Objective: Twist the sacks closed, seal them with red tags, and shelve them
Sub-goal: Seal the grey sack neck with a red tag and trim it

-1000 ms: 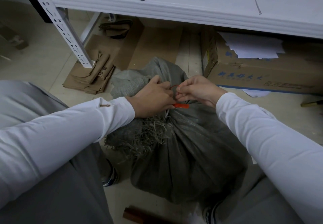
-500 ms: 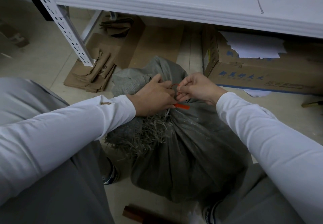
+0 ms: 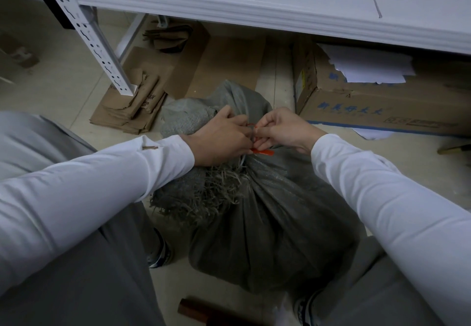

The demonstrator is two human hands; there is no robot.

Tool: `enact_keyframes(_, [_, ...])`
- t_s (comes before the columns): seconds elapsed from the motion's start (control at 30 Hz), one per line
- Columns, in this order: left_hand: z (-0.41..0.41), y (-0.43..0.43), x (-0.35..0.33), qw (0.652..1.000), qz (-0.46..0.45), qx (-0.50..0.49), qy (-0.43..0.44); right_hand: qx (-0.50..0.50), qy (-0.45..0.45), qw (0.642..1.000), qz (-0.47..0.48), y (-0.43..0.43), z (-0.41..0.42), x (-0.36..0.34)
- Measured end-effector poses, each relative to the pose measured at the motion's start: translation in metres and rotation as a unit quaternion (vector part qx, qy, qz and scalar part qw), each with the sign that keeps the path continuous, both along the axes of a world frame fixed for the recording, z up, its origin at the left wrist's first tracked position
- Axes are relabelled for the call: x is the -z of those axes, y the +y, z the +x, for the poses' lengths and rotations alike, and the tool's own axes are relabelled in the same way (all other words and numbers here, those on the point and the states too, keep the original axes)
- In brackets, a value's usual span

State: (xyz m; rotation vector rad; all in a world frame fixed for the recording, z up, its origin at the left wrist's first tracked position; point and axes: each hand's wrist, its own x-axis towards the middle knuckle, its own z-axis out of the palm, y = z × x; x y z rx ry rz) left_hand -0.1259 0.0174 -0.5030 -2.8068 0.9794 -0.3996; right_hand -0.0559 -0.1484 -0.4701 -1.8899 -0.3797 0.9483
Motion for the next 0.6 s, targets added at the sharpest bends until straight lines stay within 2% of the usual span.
enact_keyframes(0.6, [-0.0003,-0.0014,-0.0085,0.999,-0.019,-0.006,0.025,-0.001,-0.036,0.999,0.013,-0.0014,0.0067,-0.003])
